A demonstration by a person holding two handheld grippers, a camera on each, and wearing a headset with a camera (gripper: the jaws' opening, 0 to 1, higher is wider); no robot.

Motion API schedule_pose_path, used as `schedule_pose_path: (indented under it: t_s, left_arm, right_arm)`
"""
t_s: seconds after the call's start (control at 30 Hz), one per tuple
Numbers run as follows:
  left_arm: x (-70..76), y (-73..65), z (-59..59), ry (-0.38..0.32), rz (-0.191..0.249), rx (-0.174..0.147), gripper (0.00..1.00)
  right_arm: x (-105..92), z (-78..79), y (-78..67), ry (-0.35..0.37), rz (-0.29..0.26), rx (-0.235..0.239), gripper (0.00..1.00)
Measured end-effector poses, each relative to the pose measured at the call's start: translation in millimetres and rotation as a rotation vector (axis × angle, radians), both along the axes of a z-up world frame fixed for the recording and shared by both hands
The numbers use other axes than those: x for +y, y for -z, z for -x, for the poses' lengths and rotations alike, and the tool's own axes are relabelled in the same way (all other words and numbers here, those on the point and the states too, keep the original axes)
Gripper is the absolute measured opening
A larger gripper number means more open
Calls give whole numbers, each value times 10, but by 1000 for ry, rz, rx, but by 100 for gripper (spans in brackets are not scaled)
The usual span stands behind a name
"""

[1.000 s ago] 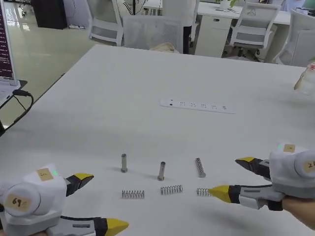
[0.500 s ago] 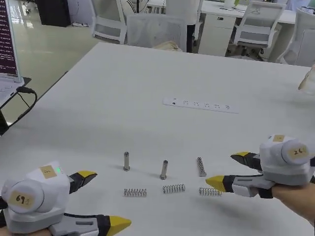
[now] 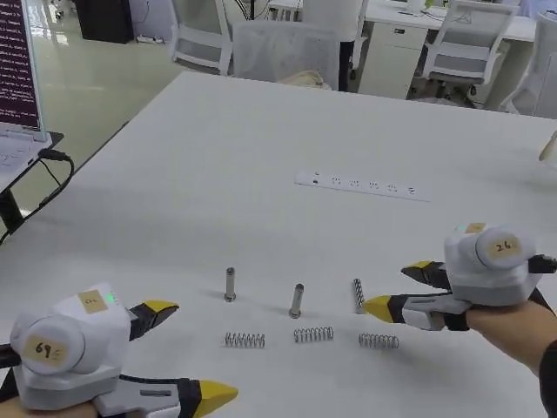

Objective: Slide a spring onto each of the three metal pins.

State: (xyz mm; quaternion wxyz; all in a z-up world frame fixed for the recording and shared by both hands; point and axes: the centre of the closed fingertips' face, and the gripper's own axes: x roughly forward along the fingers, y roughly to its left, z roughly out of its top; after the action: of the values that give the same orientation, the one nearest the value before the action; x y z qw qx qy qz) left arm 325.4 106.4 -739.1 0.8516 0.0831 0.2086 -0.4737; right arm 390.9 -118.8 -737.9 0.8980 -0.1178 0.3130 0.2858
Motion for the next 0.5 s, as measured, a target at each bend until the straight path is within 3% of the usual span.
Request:
schedule_pose_path:
  t_s: [0.5]
  left_arm:
    - [0, -6, 5, 1, -1, 0, 78]
  right_arm:
    - [27, -168, 181, 16, 43, 69, 46]
